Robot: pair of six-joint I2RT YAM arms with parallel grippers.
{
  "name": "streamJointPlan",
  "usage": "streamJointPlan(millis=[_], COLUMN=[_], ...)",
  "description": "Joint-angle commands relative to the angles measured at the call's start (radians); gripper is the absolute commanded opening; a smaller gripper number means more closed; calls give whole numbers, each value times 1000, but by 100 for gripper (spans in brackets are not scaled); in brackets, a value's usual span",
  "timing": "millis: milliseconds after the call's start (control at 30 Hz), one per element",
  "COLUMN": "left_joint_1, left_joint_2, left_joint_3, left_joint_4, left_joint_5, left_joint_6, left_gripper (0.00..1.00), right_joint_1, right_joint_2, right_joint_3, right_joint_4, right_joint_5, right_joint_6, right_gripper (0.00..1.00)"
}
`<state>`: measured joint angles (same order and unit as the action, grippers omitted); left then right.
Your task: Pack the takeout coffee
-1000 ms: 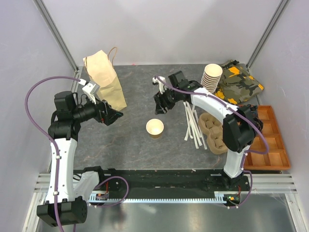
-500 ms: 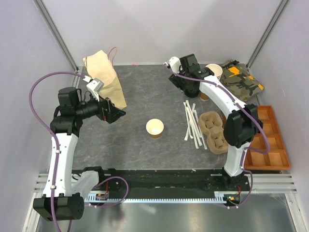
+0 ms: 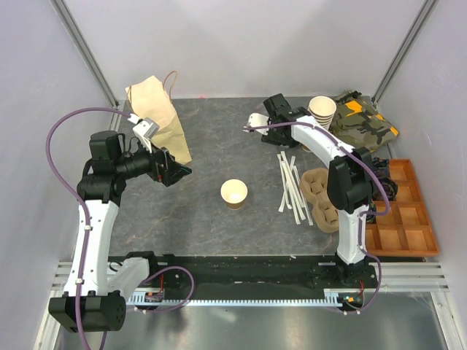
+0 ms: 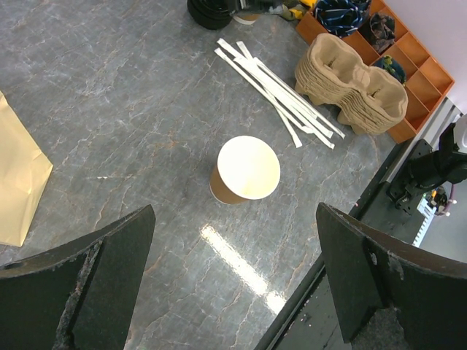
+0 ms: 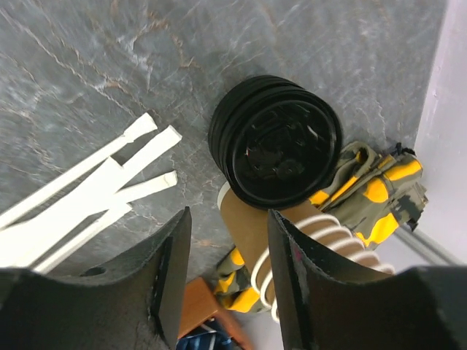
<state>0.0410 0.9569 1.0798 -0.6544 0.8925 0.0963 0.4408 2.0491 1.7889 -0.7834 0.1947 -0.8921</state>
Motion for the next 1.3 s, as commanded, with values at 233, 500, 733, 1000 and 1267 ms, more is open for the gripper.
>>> streamJointPlan(millis=[233,500,733,1000,1267], left_joint_1=[-4,-6,-6,-6,-4], left_joint_2=[3,6,-1,2,5], left_joint_3=[16,15,0,3,5], left_joint_4=[45,50,53,56,58], left_joint_5=[25,23,25,25,26], left_joint_6=[26,25,20,23,25], left_gripper=[100,100,100,100,100], right_joint_1=[-2,-10,-14,-27,-28], right_joint_2=[65,86,103,115,125], right_joint_3=[-3,-28,-28,-22,-22], right_joint_4=[39,56,53,58,78], right_joint_5=[112,157,169,176,180], right_joint_6=[-189,-245,-263,-274,-292], right_gripper=[48,45,45,44,45])
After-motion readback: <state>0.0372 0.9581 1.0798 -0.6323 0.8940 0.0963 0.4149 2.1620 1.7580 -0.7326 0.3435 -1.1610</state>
